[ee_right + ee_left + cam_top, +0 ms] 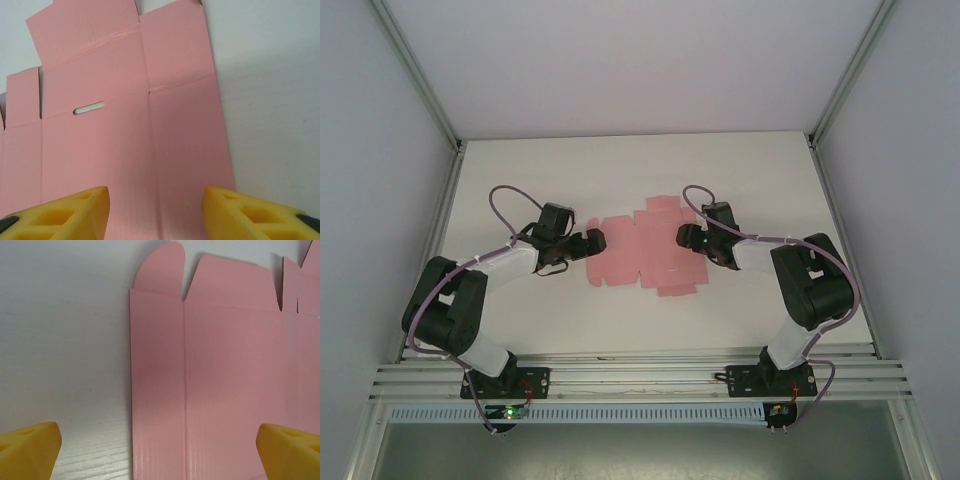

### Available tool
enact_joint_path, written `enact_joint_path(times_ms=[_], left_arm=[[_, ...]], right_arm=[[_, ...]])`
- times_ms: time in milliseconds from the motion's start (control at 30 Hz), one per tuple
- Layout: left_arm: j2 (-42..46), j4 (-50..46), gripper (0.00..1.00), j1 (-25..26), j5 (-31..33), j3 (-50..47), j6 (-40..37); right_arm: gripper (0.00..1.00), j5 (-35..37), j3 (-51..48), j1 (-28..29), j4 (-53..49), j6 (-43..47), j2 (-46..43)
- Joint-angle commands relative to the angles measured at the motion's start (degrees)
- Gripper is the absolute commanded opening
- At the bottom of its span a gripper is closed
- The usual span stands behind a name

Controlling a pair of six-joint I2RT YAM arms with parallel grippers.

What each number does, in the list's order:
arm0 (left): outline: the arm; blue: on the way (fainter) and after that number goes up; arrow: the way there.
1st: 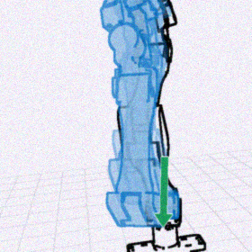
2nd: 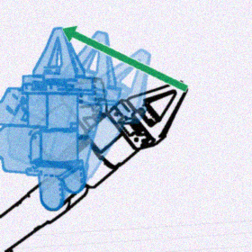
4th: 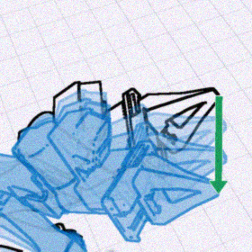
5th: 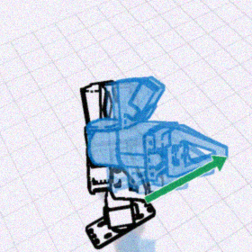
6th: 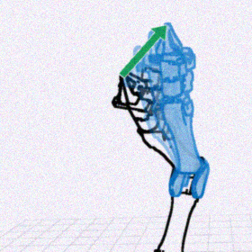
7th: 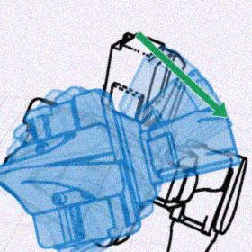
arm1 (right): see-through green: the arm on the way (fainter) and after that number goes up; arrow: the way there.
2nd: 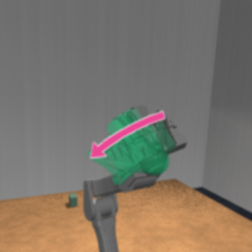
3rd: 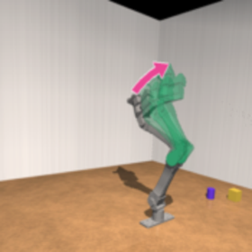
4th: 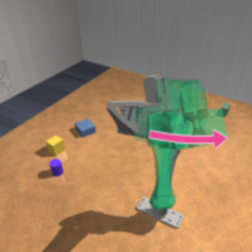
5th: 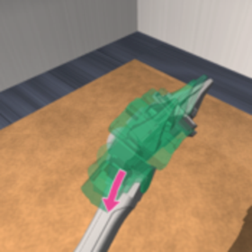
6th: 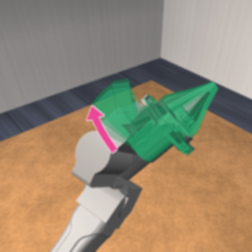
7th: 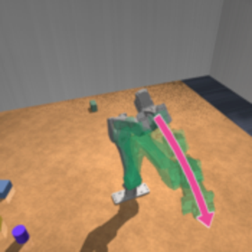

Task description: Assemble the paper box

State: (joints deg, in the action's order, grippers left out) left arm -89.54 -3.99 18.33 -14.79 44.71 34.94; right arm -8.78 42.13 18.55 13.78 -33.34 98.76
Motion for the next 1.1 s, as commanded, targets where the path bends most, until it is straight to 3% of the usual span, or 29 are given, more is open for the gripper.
enact_joint_path(times_ms=[0,300,567,1067], left_arm=[[-1.3,3.2,1.0,0.4,-3.5,1.4,1.6],[-5.7,5.4,1.0,0.4,-7.9,2.8,2.0],[-8.4,11.3,1.0,0.4,-19.3,2.9,0.2],[-3.6,21.3,1.0,0.4,-26.7,2.2,4.6]], right_arm=[[0.56,-1.4,-3.9,-0.7,-7.1,-2.3,4.2],[0.54,-2.6,-5.0,-0.7,-6.8,-1.0,4.2],[0.52,-3.1,-5.0,-0.6,-6.9,-0.8,4.3],[0.51,-3.4,-6.2,0.3,-6.6,-1.1,4.1]])
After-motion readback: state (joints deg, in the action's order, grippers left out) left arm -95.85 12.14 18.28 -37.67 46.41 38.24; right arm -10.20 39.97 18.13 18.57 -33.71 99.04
